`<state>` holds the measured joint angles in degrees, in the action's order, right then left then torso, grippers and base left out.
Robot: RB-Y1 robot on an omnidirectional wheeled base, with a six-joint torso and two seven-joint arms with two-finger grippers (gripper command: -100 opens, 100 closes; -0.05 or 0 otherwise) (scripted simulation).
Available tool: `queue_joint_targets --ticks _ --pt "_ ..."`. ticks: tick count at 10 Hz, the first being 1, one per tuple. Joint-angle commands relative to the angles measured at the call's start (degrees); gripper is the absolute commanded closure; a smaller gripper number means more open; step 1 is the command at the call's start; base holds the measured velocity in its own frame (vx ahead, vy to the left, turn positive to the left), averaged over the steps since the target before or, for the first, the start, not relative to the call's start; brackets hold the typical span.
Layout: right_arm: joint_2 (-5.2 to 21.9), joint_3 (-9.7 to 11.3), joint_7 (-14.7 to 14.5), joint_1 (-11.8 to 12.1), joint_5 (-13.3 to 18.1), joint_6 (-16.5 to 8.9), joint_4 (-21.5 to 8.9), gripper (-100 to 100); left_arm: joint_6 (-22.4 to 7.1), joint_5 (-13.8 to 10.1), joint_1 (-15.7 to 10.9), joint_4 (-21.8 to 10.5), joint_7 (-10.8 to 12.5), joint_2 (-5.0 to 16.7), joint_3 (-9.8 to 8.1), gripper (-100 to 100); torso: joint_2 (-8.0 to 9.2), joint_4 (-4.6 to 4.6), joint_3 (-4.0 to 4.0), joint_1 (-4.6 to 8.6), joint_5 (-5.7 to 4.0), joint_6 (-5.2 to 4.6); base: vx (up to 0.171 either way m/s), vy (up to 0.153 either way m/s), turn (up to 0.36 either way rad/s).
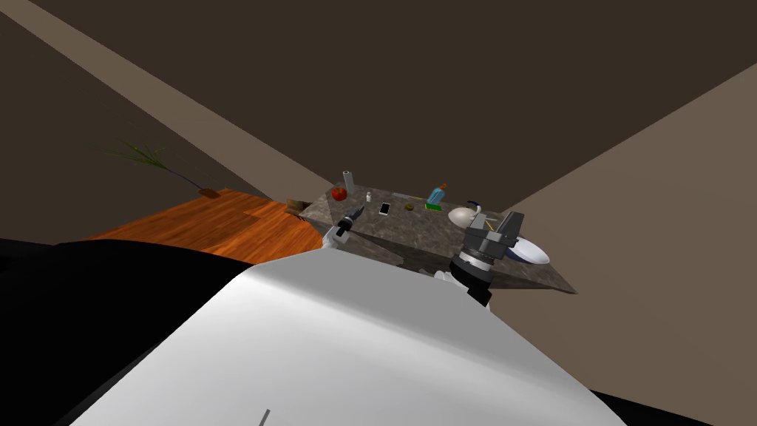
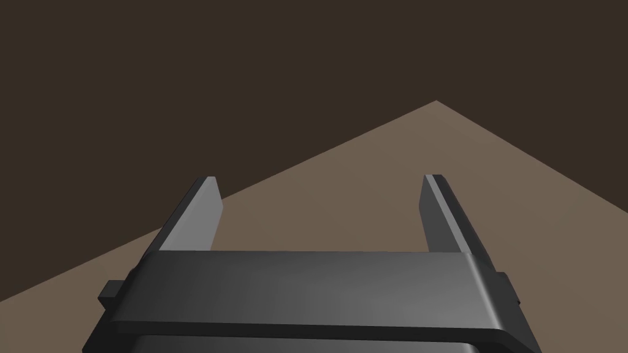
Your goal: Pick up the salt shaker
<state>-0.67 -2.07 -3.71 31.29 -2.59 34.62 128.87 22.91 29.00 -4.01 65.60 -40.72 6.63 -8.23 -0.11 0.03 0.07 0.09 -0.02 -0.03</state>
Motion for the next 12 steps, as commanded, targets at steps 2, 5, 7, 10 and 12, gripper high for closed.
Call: queue_joint_targets --ticks 2,5,7,10,12 --pt "0.00 0.00 0.00 0.00 0.00 0.00 0.00 0 0.24 -0.27 -2.80 -3.12 -0.99 0.11 -0.62 -100 0.00 0.00 0.00 0.00 0.00 0.00 -0.001 -0.008 0.006" --pt "0.00 0.00 0.00 0.00 0.00 0.00 0.00 0 0.62 -0.55 -5.50 -6.24 -1.99 0.20 -1.27 -100 0.00 0.00 0.00 -0.01 0.00 0.00 -0.001 -0.006 0.006" --pt "0.00 0.00 0.00 0.00 0.00 0.00 0.00 0 0.92 -0.76 -7.61 -8.69 -2.78 0.27 -1.79 -100 0.00 0.00 0.00 -0.01 0.00 0.00 -0.001 -0.008 0.009" --pt "0.00 0.00 0.00 0.00 0.00 0.00 0.00 0 1.38 -1.09 -10.91 -12.50 -4.01 0.38 -2.59 -100 0.00 0.00 0.00 0.00 0.00 0.00 -0.002 -0.008 0.008" --pt "0.00 0.00 0.00 0.00 0.00 0.00 0.00 0 1.70 -1.33 -13.17 -15.11 -4.83 0.46 -3.13 -100 0.00 0.00 0.00 0.00 0.00 0.01 -0.001 -0.009 0.009"
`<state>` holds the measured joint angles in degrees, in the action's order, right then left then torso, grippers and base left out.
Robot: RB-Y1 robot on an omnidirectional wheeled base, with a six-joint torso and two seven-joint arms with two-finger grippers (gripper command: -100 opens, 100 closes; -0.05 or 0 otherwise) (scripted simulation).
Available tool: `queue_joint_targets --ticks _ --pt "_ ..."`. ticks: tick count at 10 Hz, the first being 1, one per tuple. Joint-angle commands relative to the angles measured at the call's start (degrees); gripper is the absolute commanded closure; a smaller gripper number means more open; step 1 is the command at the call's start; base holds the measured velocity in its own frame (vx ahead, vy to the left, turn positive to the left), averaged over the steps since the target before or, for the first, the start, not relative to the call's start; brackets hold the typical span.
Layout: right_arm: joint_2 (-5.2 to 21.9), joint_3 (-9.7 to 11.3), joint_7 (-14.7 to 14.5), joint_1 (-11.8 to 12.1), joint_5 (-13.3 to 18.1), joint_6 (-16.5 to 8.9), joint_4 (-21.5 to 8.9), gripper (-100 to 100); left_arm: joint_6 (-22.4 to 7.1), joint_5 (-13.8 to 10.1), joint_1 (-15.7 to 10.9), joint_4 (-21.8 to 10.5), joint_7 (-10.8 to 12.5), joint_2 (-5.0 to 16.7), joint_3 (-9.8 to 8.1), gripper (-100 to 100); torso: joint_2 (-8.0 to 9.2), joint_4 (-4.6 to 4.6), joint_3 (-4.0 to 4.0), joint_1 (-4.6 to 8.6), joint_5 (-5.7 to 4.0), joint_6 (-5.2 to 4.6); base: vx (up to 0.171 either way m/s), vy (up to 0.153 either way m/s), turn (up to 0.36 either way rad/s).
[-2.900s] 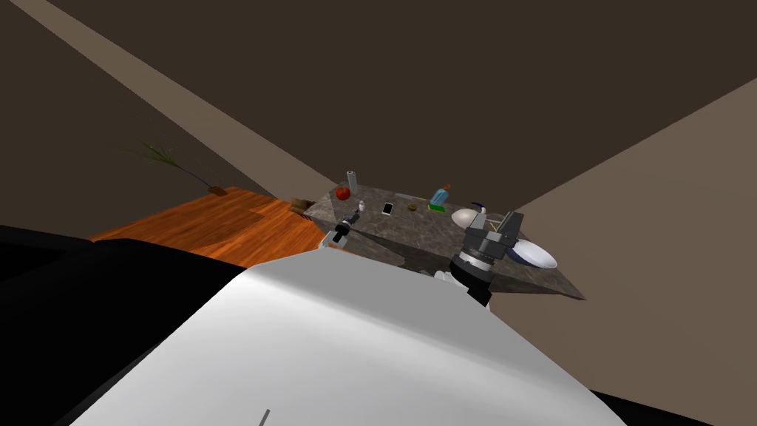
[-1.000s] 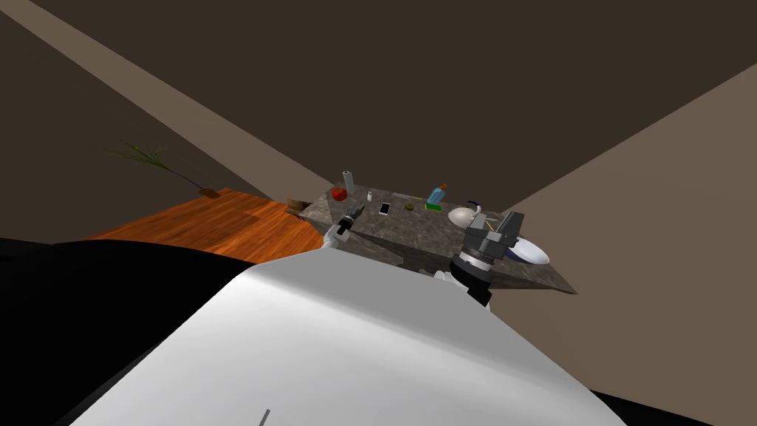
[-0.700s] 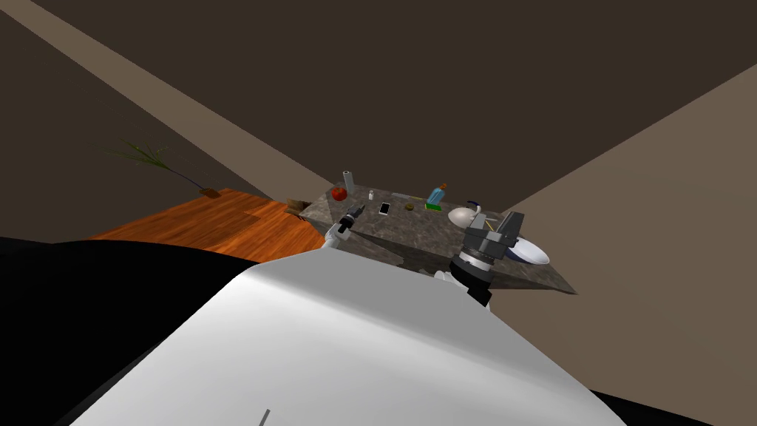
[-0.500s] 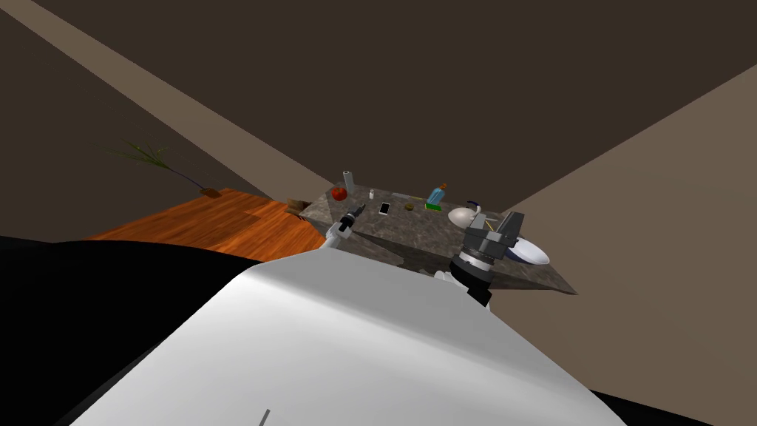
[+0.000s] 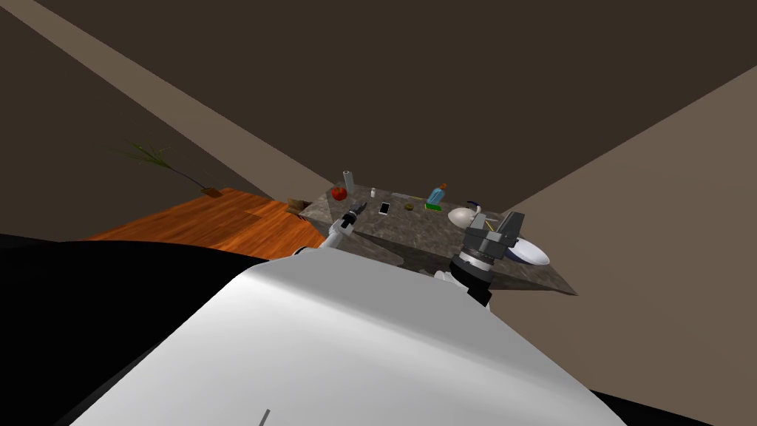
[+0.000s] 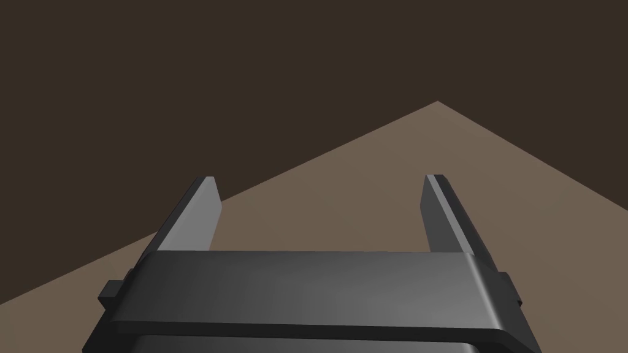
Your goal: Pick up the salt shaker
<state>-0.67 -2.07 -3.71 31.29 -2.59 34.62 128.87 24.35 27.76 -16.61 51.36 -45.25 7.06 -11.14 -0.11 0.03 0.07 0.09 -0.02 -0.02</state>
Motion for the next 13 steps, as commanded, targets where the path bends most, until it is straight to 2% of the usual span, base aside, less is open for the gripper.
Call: queue_joint_targets --ticks 1,5,6,7,8,10,12,13 --pt "0.00 0.00 0.00 0.00 0.00 0.00 0.00 0 0.36 -0.16 -1.31 -1.72 -0.57 0.04 -0.40 -100 0.00 0.00 0.00 0.00 0.00 0.00 -0.001 -0.008 0.005" --pt "0.00 0.00 0.00 0.00 0.00 0.00 0.00 0 0.82 -0.53 -4.67 -5.62 -1.78 0.16 -1.20 -100 0.00 0.00 0.00 -0.01 0.00 0.00 -0.001 -0.006 0.006" --pt "0.00 0.00 0.00 0.00 0.00 0.00 0.00 0 0.85 -0.48 -4.12 -5.08 -1.58 0.17 -1.10 -100 0.00 0.00 0.00 -0.01 0.00 0.00 0.000 0.000 0.000" --pt "0.00 0.00 0.00 0.00 0.00 0.00 0.00 0 0.87 -0.49 -4.21 -5.18 -1.64 0.18 -1.12 0 0.01 0.00 0.00 -0.03 0.01 0.01 0.000 0.000 0.000" --pt "0.00 0.00 0.00 0.00 0.00 0.00 0.00 0 1.28 -1.90 -2.69 -5.06 -1.06 2.15 -2.05 -100 0.01 0.00 -0.01 -0.03 0.01 0.01 0.001 -0.036 -0.435" --pt "0.00 0.00 0.00 0.00 0.00 0.00 0.00 0 1.28 -1.90 -2.69 -5.06 -1.06 2.15 -2.05 -100 0.04 0.00 -0.02 0.08 -0.02 0.01 -0.009 -0.031 0.026" --pt "0.00 0.01 0.00 -0.01 0.00 0.00 0.00 0 2.10 -4.72 0.34 -4.84 0.09 6.09 -3.91 -100 0.05 -0.01 -0.03 0.09 -0.02 -0.04 -0.010 -0.055 -0.371" --pt "0.00 0.01 0.00 -0.01 0.00 0.00 0.00 0 2.10 -4.72 0.34 -4.84 0.09 6.09 -3.91 -100 0.10 -0.01 -0.05 0.19 -0.03 -0.04 -0.011 -0.047 -0.089"
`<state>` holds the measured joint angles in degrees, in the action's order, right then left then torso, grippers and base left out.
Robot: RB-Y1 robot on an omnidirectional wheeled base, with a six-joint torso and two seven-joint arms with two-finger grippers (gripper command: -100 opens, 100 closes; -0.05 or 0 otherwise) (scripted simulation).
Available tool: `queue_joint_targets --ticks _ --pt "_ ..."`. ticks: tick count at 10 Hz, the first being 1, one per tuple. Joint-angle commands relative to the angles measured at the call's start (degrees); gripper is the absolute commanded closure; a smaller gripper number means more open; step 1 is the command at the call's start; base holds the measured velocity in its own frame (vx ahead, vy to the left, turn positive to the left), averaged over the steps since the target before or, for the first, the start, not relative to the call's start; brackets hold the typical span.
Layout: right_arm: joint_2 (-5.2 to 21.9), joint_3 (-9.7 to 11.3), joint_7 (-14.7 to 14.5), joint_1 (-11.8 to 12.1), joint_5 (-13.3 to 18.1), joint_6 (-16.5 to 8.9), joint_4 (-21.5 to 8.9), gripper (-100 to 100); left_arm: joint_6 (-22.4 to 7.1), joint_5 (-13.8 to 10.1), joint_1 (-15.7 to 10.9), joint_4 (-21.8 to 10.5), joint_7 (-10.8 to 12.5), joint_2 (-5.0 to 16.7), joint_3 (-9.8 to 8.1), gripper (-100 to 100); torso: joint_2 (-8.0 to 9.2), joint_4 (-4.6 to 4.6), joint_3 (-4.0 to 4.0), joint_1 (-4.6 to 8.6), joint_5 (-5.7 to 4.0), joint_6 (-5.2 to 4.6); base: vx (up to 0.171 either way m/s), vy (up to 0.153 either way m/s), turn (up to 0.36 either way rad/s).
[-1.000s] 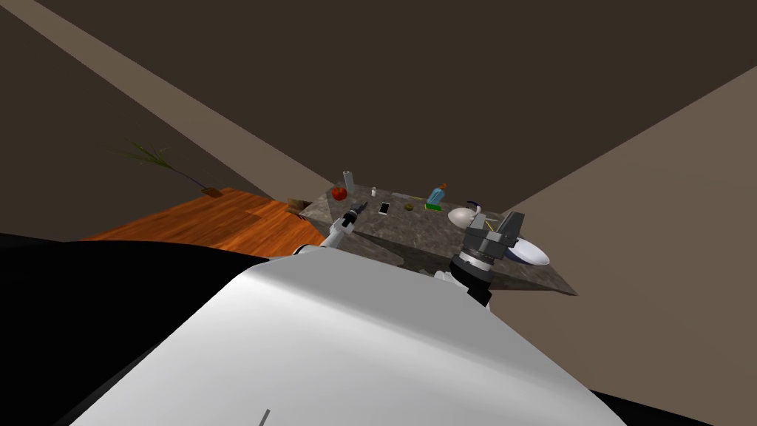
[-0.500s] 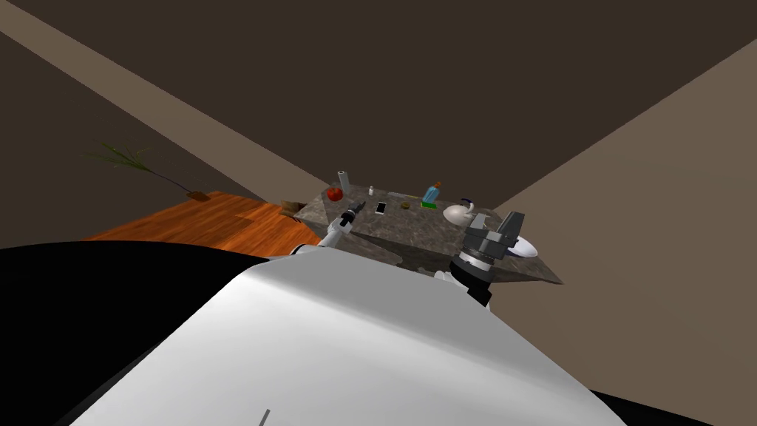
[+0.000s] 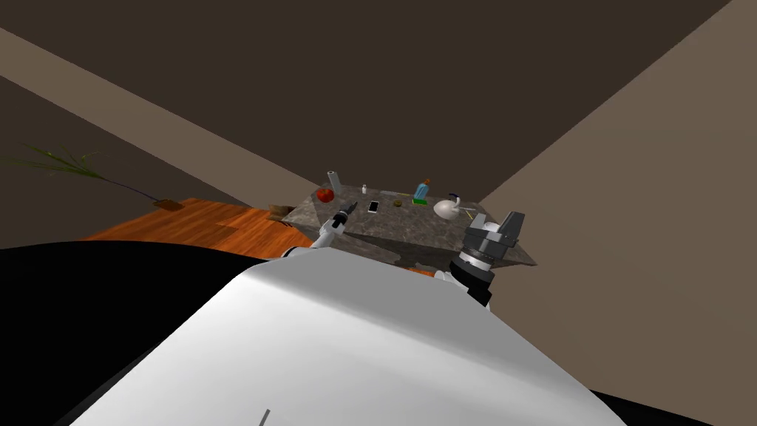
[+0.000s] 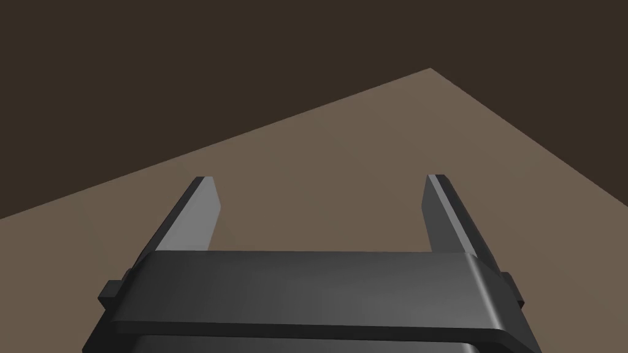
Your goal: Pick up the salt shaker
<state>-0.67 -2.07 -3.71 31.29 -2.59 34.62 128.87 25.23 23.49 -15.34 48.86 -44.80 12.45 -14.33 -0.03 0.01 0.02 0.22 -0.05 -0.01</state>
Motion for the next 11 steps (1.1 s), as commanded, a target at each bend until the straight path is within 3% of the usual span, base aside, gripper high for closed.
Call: queue_joint_targets --ticks 1,3,5,7,8,9,10,11 --pt "0.00 0.00 0.00 0.00 0.00 0.00 0.00 0 1.22 -0.45 -0.93 -2.34 -0.35 0.70 -0.72 -100 0.00 0.00 0.00 0.00 0.00 0.00 -0.005 -0.020 0.062" --pt "0.00 0.01 0.00 -0.01 0.00 0.00 0.00 0 2.04 -3.27 2.09 -2.12 0.79 3.97 -2.58 -100 -0.02 0.01 0.02 -0.05 0.02 -0.06 -0.004 -0.050 -0.325" --pt "0.00 0.01 0.00 -0.01 0.00 0.00 0.00 0 2.87 -6.09 5.12 -1.91 1.94 8.59 -4.44 -100 0.12 -0.02 -0.07 -0.05 0.01 -0.01 -0.046 -0.056 -0.271" --pt "0.00 0.00 0.00 -0.01 0.00 0.00 0.00 0 2.87 -6.09 5.12 -1.83 1.94 8.59 -4.44 -100 0.08 -0.03 -0.05 0.00 0.00 -0.03 -0.009 -0.035 -0.090" --pt "0.00 0.00 0.00 0.00 0.00 0.00 0.00 0 3.28 -7.50 6.63 -1.80 2.52 10.56 -5.37 -100 -0.01 0.00 0.00 -0.09 0.03 -0.01 -0.026 -0.008 -0.153" --pt "0.01 0.00 0.00 -0.01 0.00 0.00 0.00 0 3.28 -7.50 6.63 -1.80 2.52 10.56 -5.37 -100 0.05 -0.01 -0.03 -0.15 0.04 -0.03 -0.029 -0.022 -0.190" --pt "0.00 0.00 0.00 -0.01 0.00 0.00 0.00 0 3.69 -8.92 8.14 -1.69 3.09 12.53 -6.30 -100 0.06 -0.02 -0.04 -0.11 0.04 -0.04 -0.025 -0.040 -0.204" --pt "0.00 0.00 0.00 -0.01 0.00 0.00 0.00 0 3.69 -8.92 8.14 -1.69 3.09 12.53 -6.30 -100 0.07 -0.02 -0.04 -0.07 0.02 -0.02 0.000 -0.022 -0.040"
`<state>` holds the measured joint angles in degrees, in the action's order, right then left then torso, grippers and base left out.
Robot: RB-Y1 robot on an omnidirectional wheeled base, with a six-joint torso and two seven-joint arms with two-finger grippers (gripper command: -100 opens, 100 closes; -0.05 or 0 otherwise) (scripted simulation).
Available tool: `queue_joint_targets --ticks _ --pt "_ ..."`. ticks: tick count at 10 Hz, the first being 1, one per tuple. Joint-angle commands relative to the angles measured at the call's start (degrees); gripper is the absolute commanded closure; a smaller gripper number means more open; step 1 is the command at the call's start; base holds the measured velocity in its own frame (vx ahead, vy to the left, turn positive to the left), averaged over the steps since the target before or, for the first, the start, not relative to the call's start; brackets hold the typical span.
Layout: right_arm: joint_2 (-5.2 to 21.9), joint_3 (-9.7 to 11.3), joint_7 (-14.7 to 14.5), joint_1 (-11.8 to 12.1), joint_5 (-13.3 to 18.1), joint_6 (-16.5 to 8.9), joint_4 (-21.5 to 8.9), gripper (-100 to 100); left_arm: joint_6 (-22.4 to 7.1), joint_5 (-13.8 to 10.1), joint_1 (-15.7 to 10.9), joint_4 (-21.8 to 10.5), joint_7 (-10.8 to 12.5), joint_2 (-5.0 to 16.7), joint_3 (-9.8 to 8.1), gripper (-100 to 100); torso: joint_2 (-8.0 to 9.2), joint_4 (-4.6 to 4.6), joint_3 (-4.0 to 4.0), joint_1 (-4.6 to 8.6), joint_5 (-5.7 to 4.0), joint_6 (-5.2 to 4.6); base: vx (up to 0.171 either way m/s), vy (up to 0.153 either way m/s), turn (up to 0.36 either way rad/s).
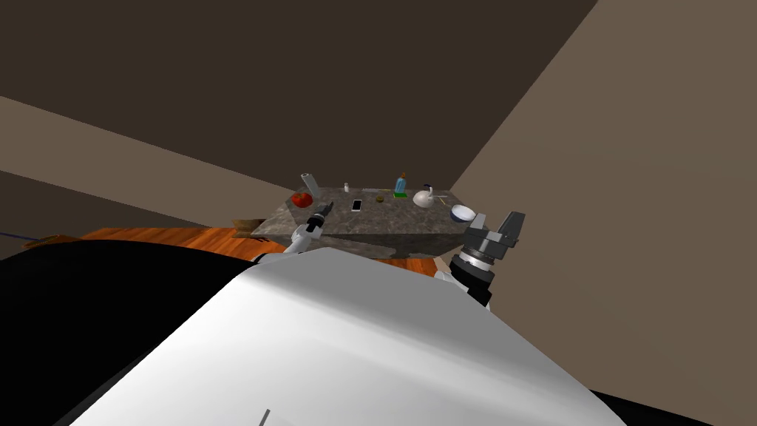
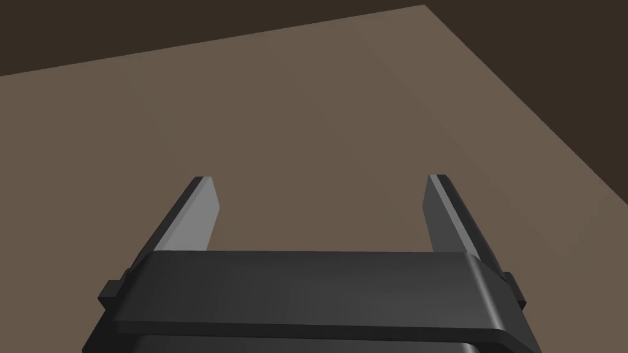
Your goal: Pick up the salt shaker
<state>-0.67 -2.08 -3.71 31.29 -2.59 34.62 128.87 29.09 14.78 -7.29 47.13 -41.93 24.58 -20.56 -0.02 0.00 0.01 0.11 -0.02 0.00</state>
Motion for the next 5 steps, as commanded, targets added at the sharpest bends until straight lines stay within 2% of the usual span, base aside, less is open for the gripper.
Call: queue_joint_targets --ticks 1,2,5 --pt "0.00 0.00 0.00 0.00 0.00 0.00 0.00 0 -0.17 -0.20 0.09 0.03 0.22 0.40 -0.08 -100 0.00 0.00 0.00 0.00 0.00 0.00 -0.002 -0.010 -0.025" --pt "0.00 0.00 0.00 0.00 0.00 0.00 0.00 0 0.24 -1.62 1.60 0.14 0.80 2.37 -1.01 -100 -0.02 0.01 0.02 -0.03 0.01 -0.02 -0.016 -0.035 -0.158" --pt "0.00 0.00 0.00 0.00 0.00 0.00 0.00 0 0.24 -1.62 1.60 0.14 0.80 2.37 -1.01 -100 -0.04 0.01 0.02 -0.03 0.01 -0.01 -0.004 -0.020 -0.063"
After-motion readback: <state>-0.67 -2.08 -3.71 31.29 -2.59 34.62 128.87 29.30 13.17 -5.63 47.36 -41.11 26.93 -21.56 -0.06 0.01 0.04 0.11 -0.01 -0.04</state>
